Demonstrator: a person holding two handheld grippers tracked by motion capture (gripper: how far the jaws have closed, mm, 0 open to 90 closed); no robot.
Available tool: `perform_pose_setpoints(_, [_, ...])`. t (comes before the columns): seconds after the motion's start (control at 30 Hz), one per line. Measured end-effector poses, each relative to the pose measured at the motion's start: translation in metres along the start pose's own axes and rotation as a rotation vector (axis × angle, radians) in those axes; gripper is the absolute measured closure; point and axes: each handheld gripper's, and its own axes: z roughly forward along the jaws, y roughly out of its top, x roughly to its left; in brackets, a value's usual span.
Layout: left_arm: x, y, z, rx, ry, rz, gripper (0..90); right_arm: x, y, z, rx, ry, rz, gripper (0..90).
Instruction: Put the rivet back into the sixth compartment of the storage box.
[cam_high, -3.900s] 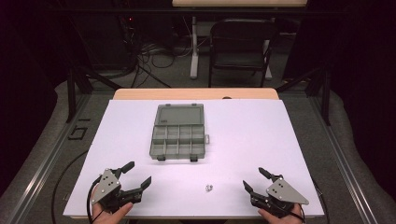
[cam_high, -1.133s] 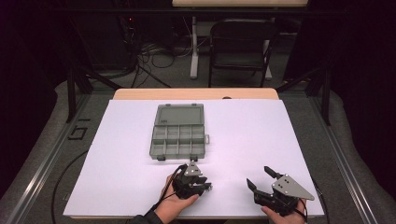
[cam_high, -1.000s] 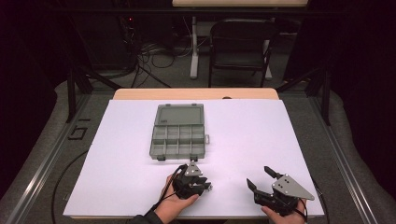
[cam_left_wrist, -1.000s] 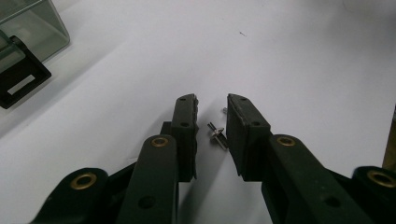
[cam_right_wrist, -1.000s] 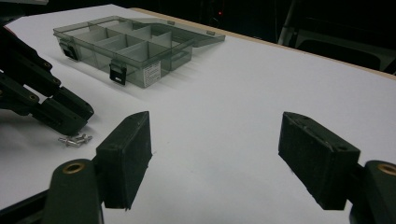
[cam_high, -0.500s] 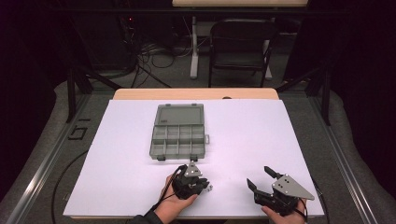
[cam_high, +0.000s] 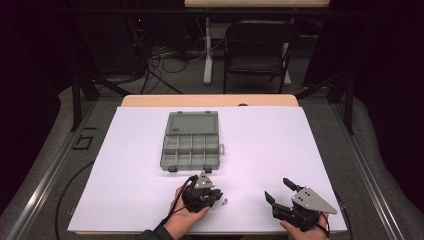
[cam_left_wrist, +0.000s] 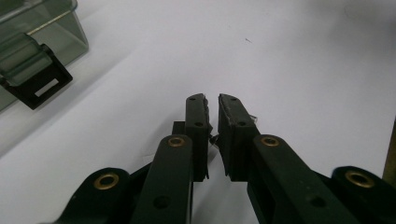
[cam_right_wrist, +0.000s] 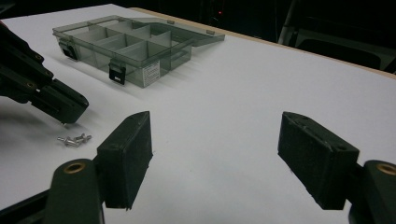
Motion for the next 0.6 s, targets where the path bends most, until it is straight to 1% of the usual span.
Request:
perform_pose_setpoints(0.13, [0.001, 0.001, -0.007, -0.024, 0.001, -0.005, 82.6, 0.0, 0.0, 0.0, -0.004, -0.001, 0.0, 25.8])
perform_pose_setpoints(0.17, [0.0, 0.001, -0.008, -0.031, 0.001, -0.014, 82.6, 0.0, 0.0, 0.0, 0.0, 0.0, 0.0, 25.8])
perform_pose_setpoints(0.23, [0.001, 0.003, -0.014, -0.035, -0.001, -0.008, 82.6, 0.0, 0.0, 0.0, -0.004, 0.0, 0.001, 25.7])
perform_pose_setpoints(0.3, [0.002, 0.004, -0.019, -0.052, 0.008, -0.004, 82.6, 0.0, 0.0, 0.0, -0.001, 0.004, 0.001, 25.8])
perform_pose_setpoints(0.37, [0.003, 0.006, -0.025, -0.07, 0.015, -0.009, 82.6, 0.0, 0.0, 0.0, 0.0, 0.003, 0.001, 25.8])
perform_pose_setpoints(0.4, [0.005, 0.007, -0.029, -0.087, 0.019, -0.012, 82.6, 0.0, 0.0, 0.0, -0.001, -0.001, 0.001, 25.8])
perform_pose_setpoints(0.43, [0.006, 0.008, -0.032, -0.092, 0.021, -0.015, 82.5, 0.0, 0.0, 0.0, -0.001, 0.003, 0.001, 25.7])
perform_pose_setpoints(0.5, [0.009, 0.01, -0.039, -0.113, 0.032, -0.017, 82.6, 0.0, 0.0, 0.0, -0.001, 0.003, 0.0, 25.8])
perform_pose_setpoints(0.6, [0.016, 0.012, -0.048, -0.144, 0.052, -0.033, 82.6, 0.0, 0.0, 0.0, -0.001, 0.002, 0.0, 25.8])
